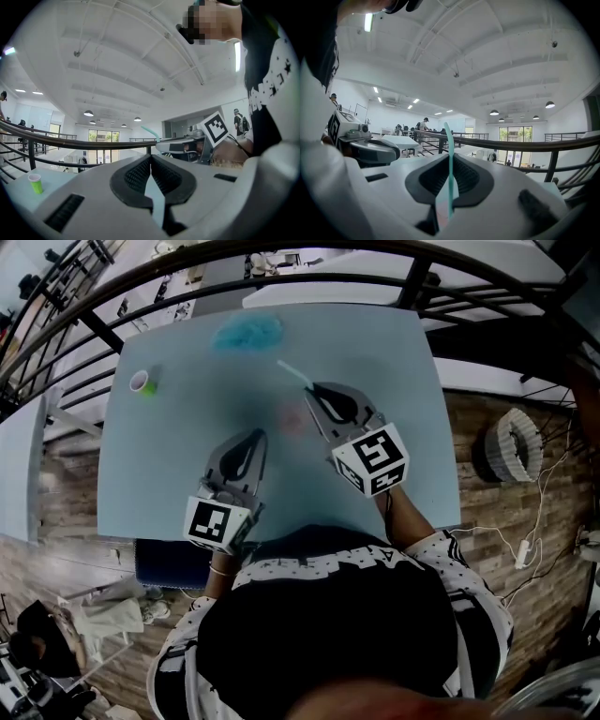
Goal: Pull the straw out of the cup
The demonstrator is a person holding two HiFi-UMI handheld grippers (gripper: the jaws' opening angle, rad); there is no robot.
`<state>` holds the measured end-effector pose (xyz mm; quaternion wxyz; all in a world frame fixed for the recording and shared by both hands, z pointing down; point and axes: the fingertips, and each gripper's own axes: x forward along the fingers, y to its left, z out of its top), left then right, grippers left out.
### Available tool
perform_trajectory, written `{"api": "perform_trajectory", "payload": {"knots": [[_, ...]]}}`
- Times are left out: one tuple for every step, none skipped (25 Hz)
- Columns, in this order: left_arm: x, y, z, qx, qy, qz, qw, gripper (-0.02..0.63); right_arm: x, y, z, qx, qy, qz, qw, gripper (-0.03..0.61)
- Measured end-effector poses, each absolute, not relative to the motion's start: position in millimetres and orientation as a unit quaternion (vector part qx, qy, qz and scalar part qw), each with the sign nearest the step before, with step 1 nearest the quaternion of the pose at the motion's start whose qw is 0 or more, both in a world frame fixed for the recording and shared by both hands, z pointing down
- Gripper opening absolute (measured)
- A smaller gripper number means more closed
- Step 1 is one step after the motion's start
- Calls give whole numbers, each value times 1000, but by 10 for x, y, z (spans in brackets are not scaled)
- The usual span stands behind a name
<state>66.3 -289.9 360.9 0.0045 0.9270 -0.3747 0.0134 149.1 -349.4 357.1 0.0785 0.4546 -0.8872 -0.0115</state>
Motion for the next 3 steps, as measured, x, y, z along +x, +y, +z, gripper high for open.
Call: {"api": "perform_trajectory", "payload": {"knots": [[665,-2899,3607,927,-375,13,5,15,1495,-3493,3568,455,-887,-11,78,40],[667,-2900,3604,927,-376,13,5,15,1499,-3492,3564,454,-887,-11,78,40],[670,-2901,3600,926,-376,12,5,15,1504,-3490,3561,454,-887,-11,78,40]]}}
